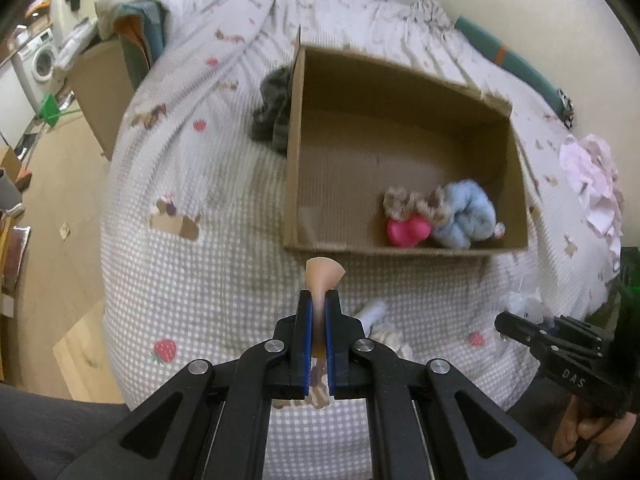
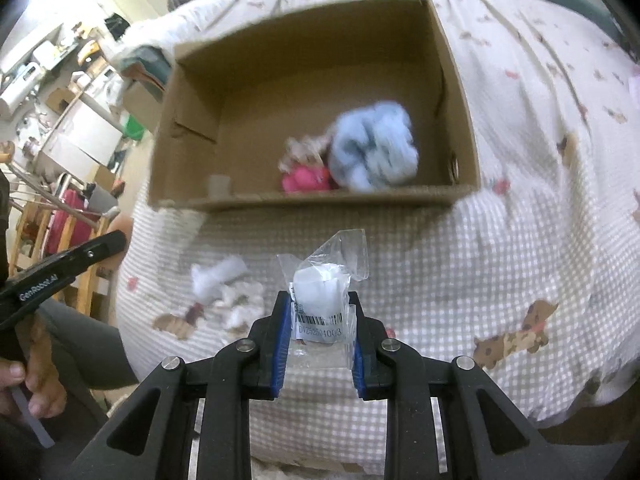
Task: Organize soft objects
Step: 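Carry the tube and packet over the box with both tools, then open the left tool to drop the tube while the right releases the packet into the box, then withdraw both tools from the box toward the sock and lace scrunchie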
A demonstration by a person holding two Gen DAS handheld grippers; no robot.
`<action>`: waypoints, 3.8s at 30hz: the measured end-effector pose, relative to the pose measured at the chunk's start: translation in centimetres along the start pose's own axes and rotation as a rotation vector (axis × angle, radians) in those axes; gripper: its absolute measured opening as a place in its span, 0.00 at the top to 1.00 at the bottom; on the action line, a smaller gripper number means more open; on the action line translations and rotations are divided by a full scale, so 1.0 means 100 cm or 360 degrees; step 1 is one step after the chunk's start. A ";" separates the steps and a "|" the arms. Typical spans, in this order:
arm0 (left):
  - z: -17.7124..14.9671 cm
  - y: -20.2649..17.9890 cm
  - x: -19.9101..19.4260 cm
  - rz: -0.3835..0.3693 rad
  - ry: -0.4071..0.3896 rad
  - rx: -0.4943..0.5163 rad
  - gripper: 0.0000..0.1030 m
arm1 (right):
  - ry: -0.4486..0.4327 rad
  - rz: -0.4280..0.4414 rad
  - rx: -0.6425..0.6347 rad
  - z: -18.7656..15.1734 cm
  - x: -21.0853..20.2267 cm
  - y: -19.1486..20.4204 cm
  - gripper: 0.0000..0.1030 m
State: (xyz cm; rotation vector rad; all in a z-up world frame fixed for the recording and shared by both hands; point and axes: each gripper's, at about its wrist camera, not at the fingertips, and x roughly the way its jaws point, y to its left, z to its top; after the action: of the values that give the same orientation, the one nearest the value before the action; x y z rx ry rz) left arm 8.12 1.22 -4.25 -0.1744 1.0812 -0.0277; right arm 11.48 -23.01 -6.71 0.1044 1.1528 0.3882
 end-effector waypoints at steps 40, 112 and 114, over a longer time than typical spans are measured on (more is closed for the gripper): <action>0.090 -0.036 0.048 0.0019 -0.0210 0.0252 0.95 | -0.0184 0.0241 0.0021 0.115 0.035 0.007 0.73; 0.083 -0.022 0.023 0.0065 -0.0193 0.0072 0.15 | -0.0227 0.0200 0.0129 0.111 0.029 0.005 0.24; 0.081 -0.022 0.021 0.0069 -0.0199 0.0072 0.15 | -0.0219 0.0200 0.0130 0.108 0.028 0.006 0.24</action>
State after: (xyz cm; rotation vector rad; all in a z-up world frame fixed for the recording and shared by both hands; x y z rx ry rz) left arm 16.37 -0.14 -1.98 -0.1100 0.9587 -0.0022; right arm 22.05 -20.21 -4.55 0.2722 1.0288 0.4379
